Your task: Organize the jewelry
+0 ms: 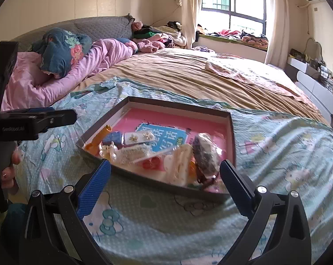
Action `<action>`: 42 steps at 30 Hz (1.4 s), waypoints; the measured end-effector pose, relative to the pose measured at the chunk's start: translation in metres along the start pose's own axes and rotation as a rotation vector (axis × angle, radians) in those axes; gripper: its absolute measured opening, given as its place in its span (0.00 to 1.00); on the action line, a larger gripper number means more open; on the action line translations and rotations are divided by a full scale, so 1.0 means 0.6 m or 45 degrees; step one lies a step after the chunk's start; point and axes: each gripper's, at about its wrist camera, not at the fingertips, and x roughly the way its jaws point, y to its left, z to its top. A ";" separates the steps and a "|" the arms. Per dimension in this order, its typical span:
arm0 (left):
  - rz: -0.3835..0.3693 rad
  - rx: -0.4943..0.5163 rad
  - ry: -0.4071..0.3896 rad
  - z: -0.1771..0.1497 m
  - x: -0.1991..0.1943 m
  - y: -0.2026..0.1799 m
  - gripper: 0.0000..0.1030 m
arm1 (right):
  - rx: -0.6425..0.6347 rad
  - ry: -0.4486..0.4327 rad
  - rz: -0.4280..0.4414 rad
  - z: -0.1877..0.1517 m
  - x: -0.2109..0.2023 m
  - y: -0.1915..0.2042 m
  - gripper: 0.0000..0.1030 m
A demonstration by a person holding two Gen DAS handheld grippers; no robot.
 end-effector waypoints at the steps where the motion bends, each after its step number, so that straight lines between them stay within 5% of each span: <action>1: 0.001 0.001 0.001 -0.004 -0.004 -0.001 0.91 | 0.006 0.000 -0.001 -0.004 -0.005 -0.003 0.96; 21: 0.020 0.023 0.009 -0.103 -0.062 -0.035 0.91 | 0.114 0.050 0.030 -0.064 -0.065 -0.013 0.96; 42: -0.012 0.026 0.020 -0.121 -0.066 -0.044 0.91 | 0.137 0.074 -0.022 -0.083 -0.081 -0.018 0.96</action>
